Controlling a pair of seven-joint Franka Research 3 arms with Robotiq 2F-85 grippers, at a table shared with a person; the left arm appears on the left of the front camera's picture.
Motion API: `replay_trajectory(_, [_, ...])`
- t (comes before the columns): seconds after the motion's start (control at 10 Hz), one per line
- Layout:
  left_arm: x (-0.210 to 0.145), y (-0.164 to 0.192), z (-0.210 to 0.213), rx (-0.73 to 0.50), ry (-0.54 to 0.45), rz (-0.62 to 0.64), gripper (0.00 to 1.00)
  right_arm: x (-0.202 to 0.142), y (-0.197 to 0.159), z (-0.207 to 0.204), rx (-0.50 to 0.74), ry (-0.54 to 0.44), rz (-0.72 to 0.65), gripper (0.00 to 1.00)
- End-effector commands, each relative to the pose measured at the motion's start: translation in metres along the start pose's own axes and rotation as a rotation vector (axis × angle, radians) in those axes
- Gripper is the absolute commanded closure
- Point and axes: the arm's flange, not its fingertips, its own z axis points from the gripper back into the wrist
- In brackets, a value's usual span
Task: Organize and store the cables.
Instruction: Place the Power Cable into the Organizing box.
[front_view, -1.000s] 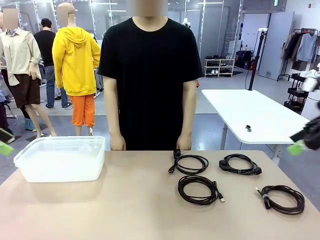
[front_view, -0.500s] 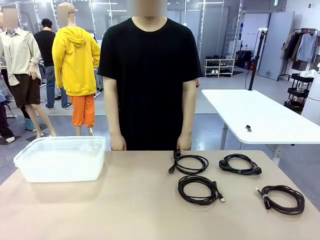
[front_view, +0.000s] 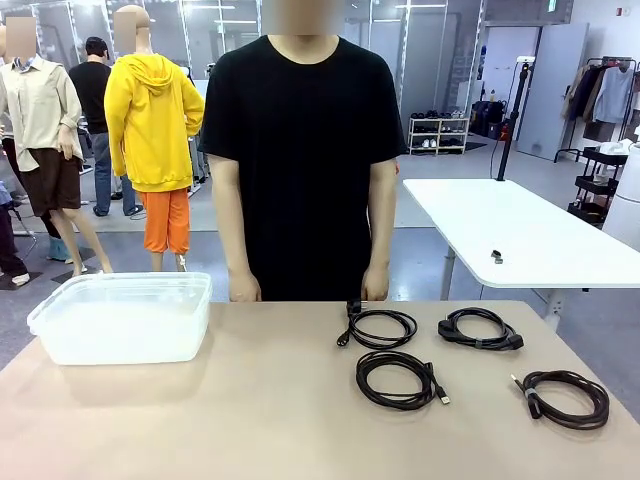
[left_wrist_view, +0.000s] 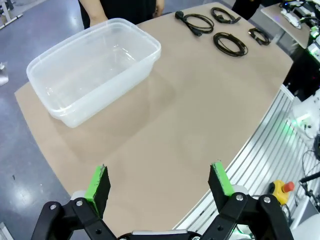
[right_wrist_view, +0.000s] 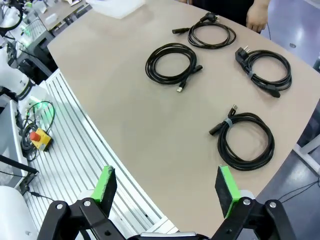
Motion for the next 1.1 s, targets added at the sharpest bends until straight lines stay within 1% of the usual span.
replay_trajectory(0.0, [-0.0002, -0.0003, -0.0001, -0.009, -0.002, -0.017, 0.00, -0.0066, 0.0005, 0.0041, 0.003, 0.003, 0.013, 0.00])
replay_trajectory(1.0, [-0.0002, -0.0003, -0.0001, -0.009, -0.002, -0.017, 0.00, -0.0066, 0.0005, 0.0041, 0.003, 0.003, 0.013, 0.00])
